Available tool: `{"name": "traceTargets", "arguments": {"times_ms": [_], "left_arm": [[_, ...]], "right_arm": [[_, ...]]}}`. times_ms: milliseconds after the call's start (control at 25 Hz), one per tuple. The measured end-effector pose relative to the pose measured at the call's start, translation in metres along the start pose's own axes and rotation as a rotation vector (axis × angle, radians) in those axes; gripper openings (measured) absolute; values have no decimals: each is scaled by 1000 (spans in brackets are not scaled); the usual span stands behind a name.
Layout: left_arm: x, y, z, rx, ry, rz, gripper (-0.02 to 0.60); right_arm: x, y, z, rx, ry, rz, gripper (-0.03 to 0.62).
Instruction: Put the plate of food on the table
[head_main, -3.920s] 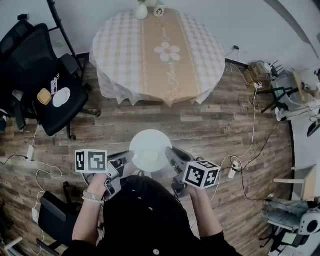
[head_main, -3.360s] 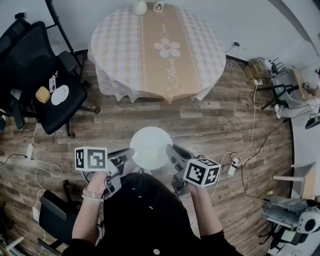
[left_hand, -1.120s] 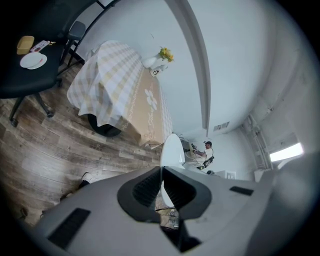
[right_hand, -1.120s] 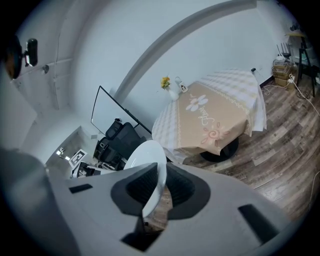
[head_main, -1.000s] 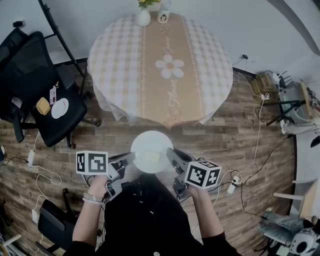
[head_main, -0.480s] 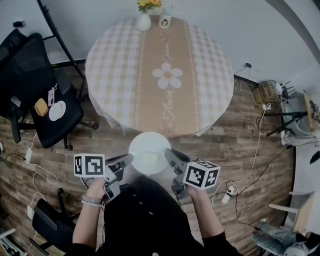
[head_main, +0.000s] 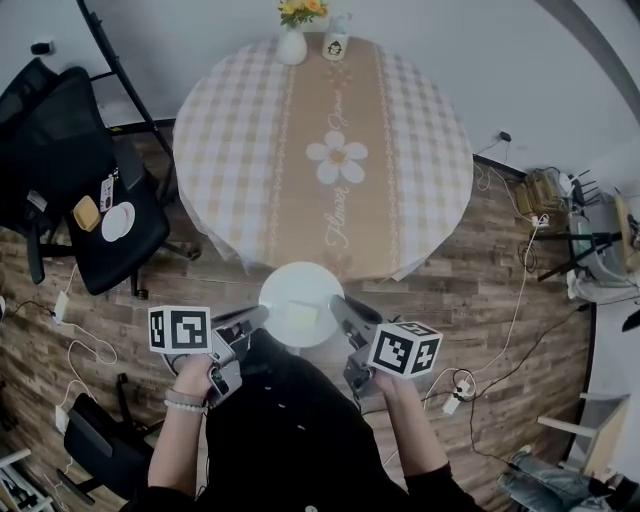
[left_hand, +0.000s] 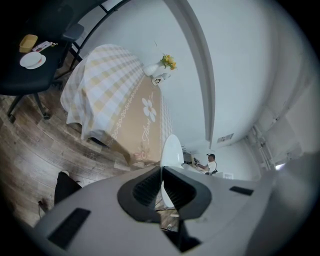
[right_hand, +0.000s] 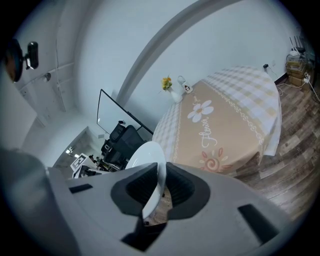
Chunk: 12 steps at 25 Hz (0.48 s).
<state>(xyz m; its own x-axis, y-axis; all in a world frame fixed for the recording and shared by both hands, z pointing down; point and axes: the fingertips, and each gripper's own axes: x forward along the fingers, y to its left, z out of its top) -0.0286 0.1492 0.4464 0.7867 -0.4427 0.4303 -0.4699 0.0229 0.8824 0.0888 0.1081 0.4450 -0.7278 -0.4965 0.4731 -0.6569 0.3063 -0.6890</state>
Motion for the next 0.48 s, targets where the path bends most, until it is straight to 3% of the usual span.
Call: {"name": "traceTargets", "arguments": {"times_ms": [480], "left_arm": [[28,1,38,32,65,-13,8]], "right_arm": [[13,-20,28,37,-41,-42,32]]}}
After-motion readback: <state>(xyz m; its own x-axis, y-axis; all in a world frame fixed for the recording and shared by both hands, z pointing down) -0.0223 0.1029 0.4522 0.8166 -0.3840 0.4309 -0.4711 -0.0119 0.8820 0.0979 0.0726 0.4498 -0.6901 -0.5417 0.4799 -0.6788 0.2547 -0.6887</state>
